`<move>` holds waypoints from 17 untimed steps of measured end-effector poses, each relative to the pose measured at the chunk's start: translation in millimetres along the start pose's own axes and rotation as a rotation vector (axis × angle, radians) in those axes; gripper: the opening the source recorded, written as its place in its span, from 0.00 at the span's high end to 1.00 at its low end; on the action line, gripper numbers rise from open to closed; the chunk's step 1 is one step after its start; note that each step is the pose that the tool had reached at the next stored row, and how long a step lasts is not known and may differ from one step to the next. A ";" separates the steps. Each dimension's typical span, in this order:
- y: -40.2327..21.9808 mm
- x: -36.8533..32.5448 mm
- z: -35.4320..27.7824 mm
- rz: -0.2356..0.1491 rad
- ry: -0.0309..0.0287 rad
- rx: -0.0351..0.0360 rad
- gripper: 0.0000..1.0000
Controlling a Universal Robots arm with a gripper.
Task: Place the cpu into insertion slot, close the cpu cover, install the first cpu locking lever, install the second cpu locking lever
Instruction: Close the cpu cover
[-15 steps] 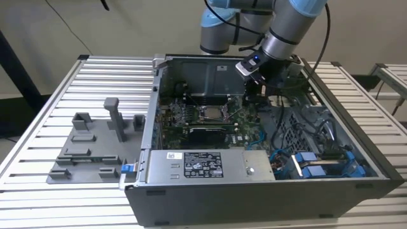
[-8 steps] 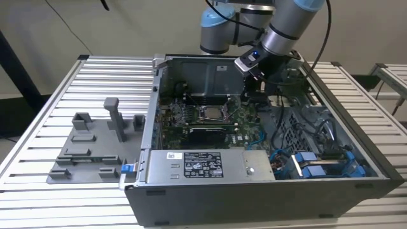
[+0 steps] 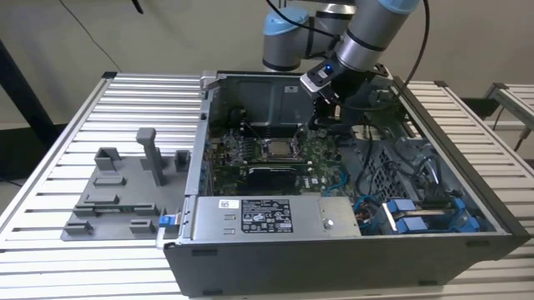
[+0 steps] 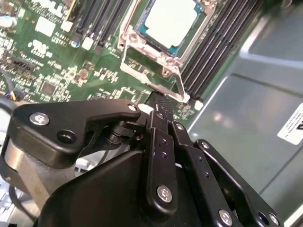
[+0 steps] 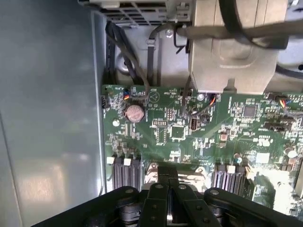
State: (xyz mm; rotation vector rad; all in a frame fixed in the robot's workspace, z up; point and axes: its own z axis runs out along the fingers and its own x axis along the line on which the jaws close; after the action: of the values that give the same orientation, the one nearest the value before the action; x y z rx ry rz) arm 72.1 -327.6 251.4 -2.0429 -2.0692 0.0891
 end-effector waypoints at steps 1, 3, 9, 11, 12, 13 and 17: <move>-2.1 0.0 0.3 0.000 0.0027 0.0003 0.89; -7.8 0.0 1.4 0.001 0.0060 0.0002 0.89; -25.8 0.0 5.2 0.004 0.0099 -0.0003 0.89; -31.3 0.0 6.3 0.005 0.0106 -0.0004 0.89; -34.0 0.0 6.9 0.005 0.0108 -0.0004 0.89; -36.8 0.0 7.5 0.005 0.0109 -0.0005 0.89; -46.3 0.0 9.5 0.007 0.0112 -0.0006 0.89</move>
State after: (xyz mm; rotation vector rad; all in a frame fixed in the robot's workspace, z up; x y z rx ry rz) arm 24.8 -327.6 251.6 -2.0460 -2.0562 0.0779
